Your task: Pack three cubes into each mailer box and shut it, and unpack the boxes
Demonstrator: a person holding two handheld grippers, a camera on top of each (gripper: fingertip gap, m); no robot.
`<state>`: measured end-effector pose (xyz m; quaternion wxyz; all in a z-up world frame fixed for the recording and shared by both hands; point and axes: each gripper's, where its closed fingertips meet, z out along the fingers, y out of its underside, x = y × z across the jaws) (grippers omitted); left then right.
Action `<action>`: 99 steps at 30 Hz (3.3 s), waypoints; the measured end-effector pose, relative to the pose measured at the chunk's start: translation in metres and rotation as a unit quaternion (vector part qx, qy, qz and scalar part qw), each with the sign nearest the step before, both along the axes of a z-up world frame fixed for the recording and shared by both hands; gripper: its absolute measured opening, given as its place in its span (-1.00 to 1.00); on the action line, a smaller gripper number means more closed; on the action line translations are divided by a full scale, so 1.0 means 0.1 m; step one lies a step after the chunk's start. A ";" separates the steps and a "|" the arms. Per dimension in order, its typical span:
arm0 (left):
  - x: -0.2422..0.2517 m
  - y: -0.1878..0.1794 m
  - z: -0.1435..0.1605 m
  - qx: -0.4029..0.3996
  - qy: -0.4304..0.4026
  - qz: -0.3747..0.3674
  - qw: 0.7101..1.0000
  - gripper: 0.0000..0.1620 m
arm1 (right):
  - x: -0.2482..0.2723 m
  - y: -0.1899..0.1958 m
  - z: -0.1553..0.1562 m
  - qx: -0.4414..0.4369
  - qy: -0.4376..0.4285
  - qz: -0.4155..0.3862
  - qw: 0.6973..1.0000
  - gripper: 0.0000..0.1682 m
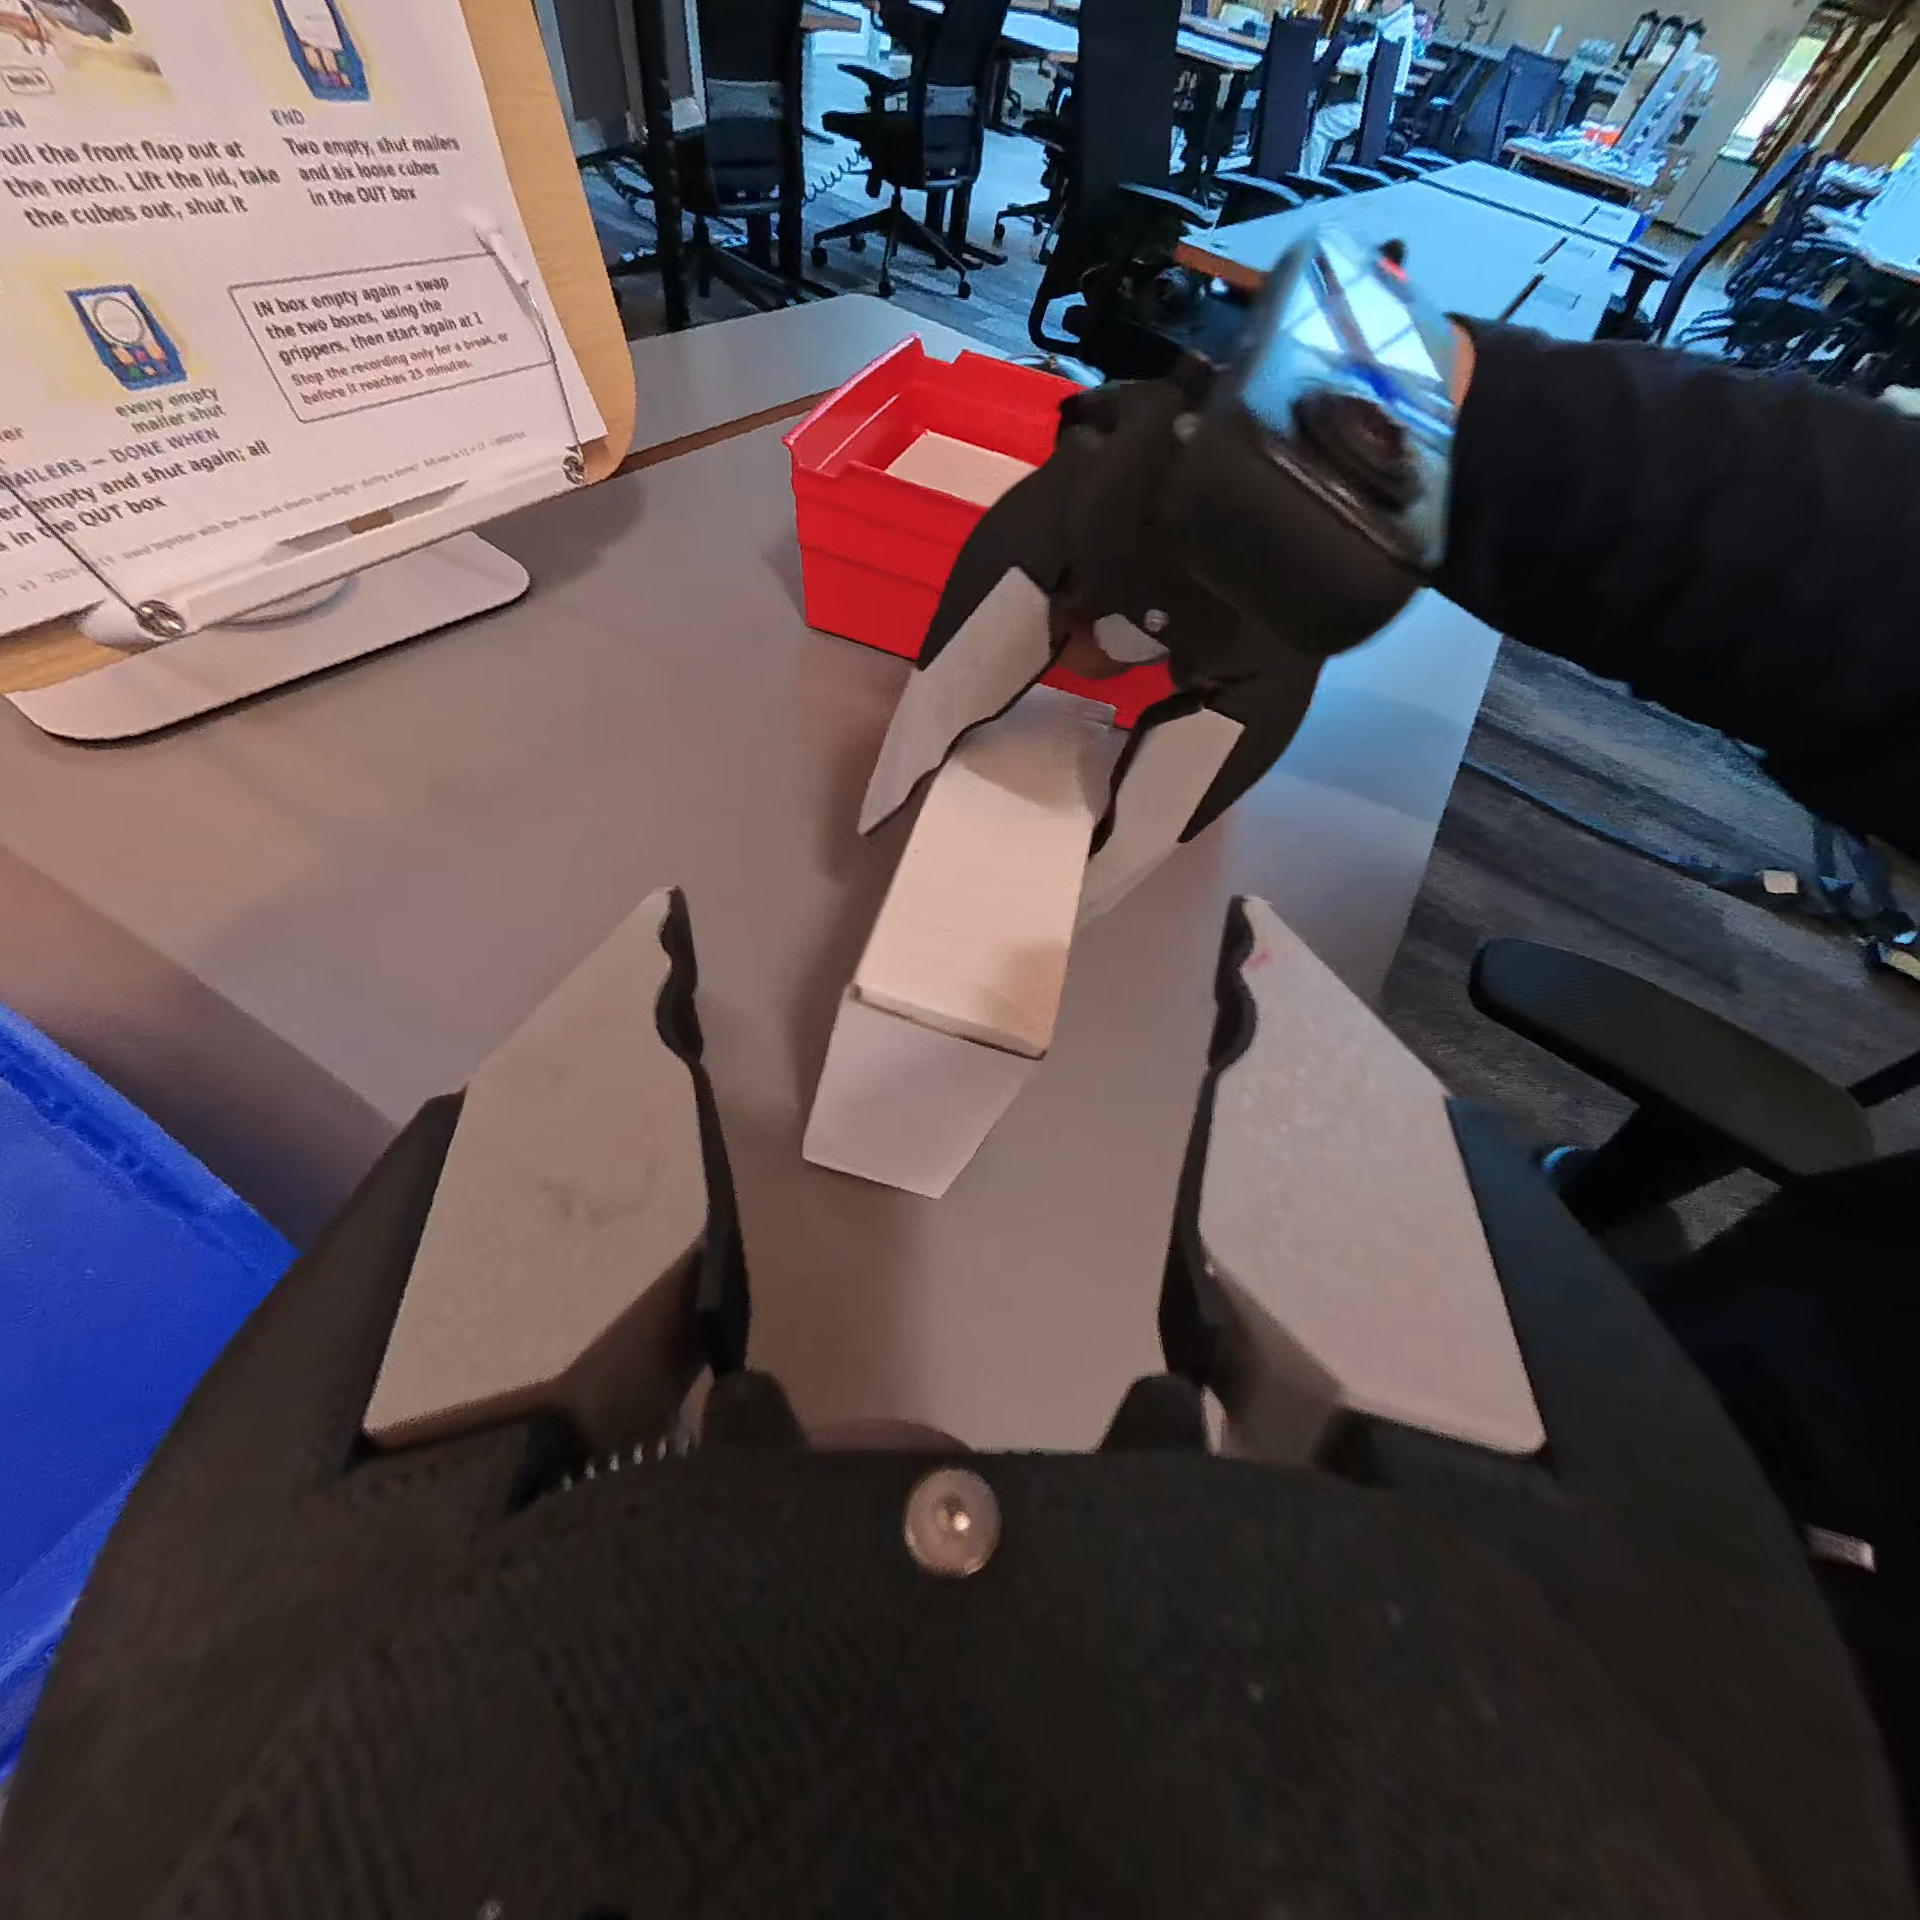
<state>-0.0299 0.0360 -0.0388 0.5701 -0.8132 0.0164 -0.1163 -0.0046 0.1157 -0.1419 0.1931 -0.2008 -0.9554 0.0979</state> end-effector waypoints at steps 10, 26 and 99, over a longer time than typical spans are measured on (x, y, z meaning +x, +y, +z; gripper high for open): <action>-0.20 -0.18 0.19 0.030 0.021 0.045 0.998 0.20 | 0.53 1.01 1.59 0.152 0.335 -0.128 0.921 -0.19; -0.22 -0.14 0.19 0.023 0.034 0.074 0.996 0.17 | 2.05 2.51 0.86 0.238 0.253 -0.270 0.898 -0.20; -0.31 -0.18 0.18 0.033 0.024 0.078 0.996 0.12 | 2.40 2.73 0.16 0.308 0.055 -0.108 0.944 -1.00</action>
